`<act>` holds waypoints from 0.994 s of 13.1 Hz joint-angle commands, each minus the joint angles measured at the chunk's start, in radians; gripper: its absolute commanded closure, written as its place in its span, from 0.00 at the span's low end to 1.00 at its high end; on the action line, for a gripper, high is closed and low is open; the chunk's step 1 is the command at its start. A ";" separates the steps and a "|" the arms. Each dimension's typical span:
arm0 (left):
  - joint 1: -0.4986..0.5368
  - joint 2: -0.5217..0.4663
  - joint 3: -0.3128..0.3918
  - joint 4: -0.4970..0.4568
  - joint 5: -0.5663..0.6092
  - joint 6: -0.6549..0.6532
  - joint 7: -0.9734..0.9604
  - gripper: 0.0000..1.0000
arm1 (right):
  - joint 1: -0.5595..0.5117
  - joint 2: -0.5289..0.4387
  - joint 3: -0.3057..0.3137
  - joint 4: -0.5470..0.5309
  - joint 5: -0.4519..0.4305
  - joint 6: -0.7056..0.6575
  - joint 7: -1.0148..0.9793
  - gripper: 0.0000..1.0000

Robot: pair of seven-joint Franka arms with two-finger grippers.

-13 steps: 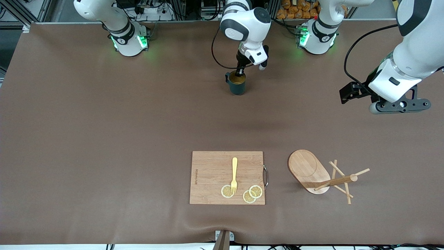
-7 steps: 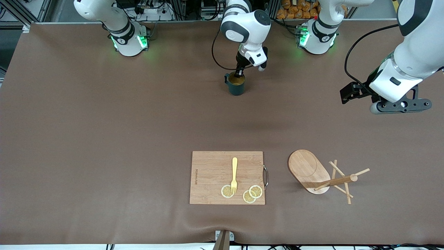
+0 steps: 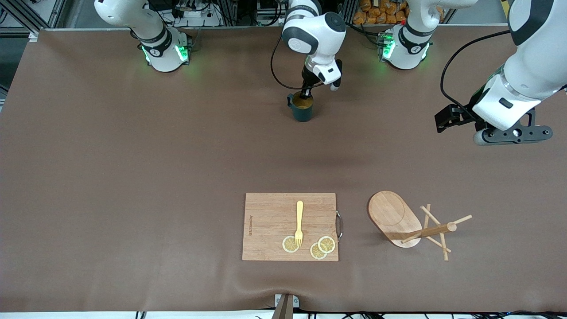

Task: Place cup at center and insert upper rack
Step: 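Lower the mug and open the right gripper to release it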

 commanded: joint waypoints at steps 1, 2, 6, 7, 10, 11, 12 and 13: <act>0.007 -0.012 -0.005 0.008 -0.013 -0.017 0.010 0.00 | 0.013 0.008 -0.006 0.016 -0.020 0.000 0.023 0.84; 0.007 -0.012 -0.005 0.006 -0.013 -0.017 0.010 0.00 | 0.012 0.015 -0.007 0.015 -0.023 0.013 0.023 0.82; 0.006 -0.012 -0.005 0.006 -0.013 -0.017 0.008 0.00 | 0.012 0.018 -0.006 0.019 -0.020 0.029 0.025 0.78; 0.001 -0.010 -0.005 0.008 -0.013 -0.017 0.002 0.00 | 0.012 0.018 -0.006 0.027 -0.015 0.027 0.025 0.75; 0.000 -0.009 -0.005 0.006 -0.021 -0.017 0.002 0.00 | 0.004 0.006 -0.006 0.056 -0.005 0.018 0.049 0.55; 0.001 -0.009 -0.003 0.006 -0.035 -0.015 0.005 0.00 | -0.002 0.002 -0.006 0.068 -0.003 0.017 0.060 0.51; 0.001 -0.004 -0.003 0.008 -0.041 -0.006 0.005 0.00 | -0.008 -0.002 -0.007 0.074 0.000 0.017 0.059 0.46; 0.004 -0.003 -0.003 0.009 -0.043 -0.004 0.005 0.00 | -0.016 -0.007 -0.010 0.076 0.000 0.015 0.056 0.41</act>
